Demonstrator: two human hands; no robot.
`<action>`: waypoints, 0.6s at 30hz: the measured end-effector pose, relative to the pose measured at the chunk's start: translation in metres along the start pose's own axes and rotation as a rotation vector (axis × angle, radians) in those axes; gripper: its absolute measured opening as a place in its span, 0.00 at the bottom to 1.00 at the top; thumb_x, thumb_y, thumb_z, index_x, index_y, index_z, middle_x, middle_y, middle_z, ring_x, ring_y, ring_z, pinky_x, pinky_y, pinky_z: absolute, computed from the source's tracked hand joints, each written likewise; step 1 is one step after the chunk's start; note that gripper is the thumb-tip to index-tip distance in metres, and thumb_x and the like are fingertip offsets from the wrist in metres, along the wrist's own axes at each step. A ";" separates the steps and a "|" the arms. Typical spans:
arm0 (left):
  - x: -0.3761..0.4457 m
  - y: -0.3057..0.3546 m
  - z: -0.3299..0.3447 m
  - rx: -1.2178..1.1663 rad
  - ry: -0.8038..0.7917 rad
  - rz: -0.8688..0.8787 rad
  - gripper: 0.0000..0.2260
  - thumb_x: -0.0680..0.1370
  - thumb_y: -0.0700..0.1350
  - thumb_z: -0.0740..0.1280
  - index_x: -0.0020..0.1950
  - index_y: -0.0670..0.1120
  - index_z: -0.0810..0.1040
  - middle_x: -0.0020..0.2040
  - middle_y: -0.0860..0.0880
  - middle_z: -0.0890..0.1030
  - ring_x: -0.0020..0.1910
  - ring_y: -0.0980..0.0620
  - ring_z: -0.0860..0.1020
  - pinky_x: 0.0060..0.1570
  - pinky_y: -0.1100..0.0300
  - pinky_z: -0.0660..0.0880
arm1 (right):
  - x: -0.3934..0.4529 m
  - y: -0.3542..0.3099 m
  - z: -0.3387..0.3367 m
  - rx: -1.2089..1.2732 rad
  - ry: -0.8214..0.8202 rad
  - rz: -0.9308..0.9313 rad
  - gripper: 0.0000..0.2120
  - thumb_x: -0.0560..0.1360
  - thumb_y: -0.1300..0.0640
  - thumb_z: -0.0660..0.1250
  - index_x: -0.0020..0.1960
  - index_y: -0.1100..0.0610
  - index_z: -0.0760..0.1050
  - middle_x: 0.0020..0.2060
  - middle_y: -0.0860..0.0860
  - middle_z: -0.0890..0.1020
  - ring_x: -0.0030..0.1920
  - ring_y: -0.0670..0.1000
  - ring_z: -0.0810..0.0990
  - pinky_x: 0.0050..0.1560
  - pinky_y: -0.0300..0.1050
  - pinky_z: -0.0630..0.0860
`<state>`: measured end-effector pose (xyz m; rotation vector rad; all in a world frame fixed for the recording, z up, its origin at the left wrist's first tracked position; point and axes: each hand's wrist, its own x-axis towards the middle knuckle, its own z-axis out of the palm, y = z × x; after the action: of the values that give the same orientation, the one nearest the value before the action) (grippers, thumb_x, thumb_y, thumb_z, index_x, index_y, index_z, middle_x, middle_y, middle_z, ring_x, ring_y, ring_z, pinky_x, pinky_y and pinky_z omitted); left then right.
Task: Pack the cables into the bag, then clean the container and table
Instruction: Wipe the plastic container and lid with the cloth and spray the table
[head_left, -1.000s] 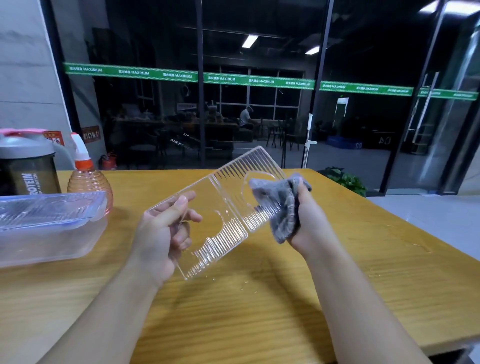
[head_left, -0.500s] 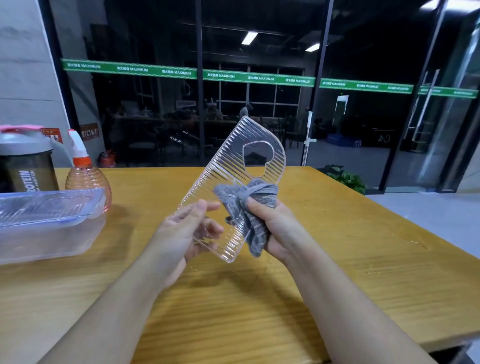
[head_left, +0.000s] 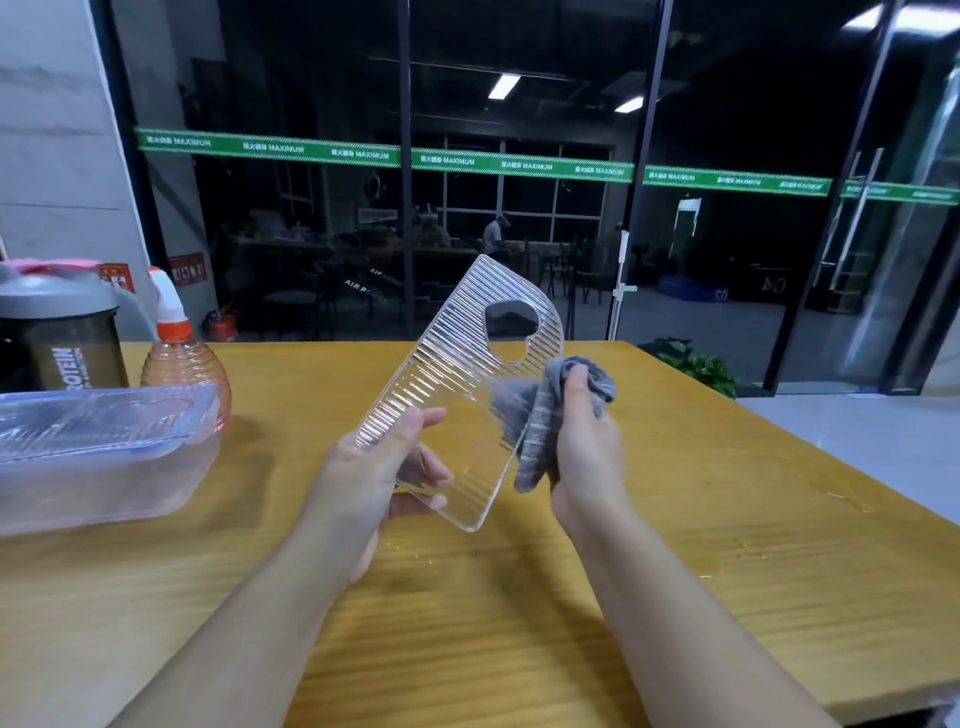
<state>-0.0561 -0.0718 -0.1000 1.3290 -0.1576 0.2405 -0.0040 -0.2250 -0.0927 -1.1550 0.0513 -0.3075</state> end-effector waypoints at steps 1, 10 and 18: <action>0.001 0.000 -0.001 0.008 0.019 0.002 0.11 0.77 0.49 0.62 0.50 0.45 0.80 0.27 0.46 0.76 0.31 0.48 0.76 0.26 0.59 0.77 | 0.001 -0.001 -0.002 -0.001 0.020 -0.028 0.17 0.77 0.42 0.62 0.47 0.56 0.77 0.40 0.52 0.84 0.42 0.53 0.83 0.50 0.52 0.80; 0.000 -0.003 0.000 0.130 0.071 0.005 0.09 0.79 0.48 0.62 0.49 0.47 0.81 0.28 0.46 0.77 0.28 0.52 0.76 0.26 0.59 0.76 | -0.010 0.012 0.008 -0.300 -0.153 -0.462 0.22 0.76 0.37 0.54 0.62 0.50 0.69 0.57 0.51 0.77 0.58 0.46 0.76 0.55 0.31 0.70; -0.008 -0.001 0.008 0.265 -0.011 0.067 0.17 0.78 0.44 0.63 0.31 0.39 0.80 0.39 0.46 0.84 0.27 0.52 0.76 0.22 0.61 0.74 | -0.002 0.015 0.010 -0.585 -0.118 -0.733 0.33 0.71 0.27 0.55 0.58 0.55 0.72 0.51 0.49 0.77 0.55 0.53 0.75 0.61 0.62 0.68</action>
<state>-0.0636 -0.0802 -0.1013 1.5897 -0.1843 0.3191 -0.0010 -0.2103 -0.1028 -1.7490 -0.4211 -0.9124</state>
